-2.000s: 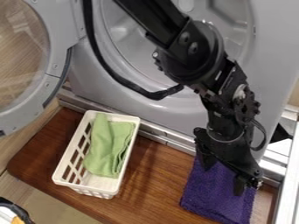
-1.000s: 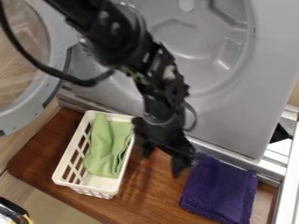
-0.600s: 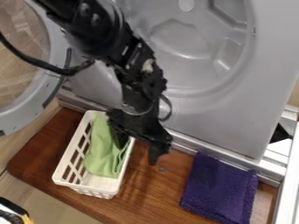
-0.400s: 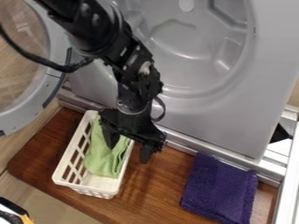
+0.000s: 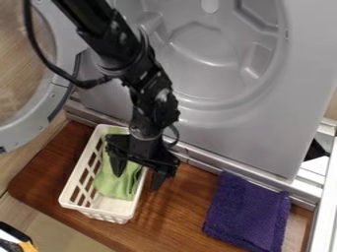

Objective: Dragging the crate to the right

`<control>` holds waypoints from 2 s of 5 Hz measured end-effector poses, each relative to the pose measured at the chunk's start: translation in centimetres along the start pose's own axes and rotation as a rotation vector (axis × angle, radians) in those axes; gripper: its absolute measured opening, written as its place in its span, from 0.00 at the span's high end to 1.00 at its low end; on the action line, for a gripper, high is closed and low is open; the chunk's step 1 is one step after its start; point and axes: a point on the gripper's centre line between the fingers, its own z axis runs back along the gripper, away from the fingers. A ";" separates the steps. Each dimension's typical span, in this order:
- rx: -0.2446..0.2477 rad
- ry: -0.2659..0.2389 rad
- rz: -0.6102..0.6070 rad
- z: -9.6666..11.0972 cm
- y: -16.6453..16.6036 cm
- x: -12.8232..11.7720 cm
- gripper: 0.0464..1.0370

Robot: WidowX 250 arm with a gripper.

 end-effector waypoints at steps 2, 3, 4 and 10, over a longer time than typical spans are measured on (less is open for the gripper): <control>0.062 -0.058 0.025 -1.6 -1.3 0.4 0.39; 0.077 -0.061 0.031 -1.6 -1.2 0.4 0.70; 0.082 -0.059 0.046 -1.6 -1.1 0.4 0.90; -0.039 -0.240 -0.086 6.9 -9.1 -0.3 0.95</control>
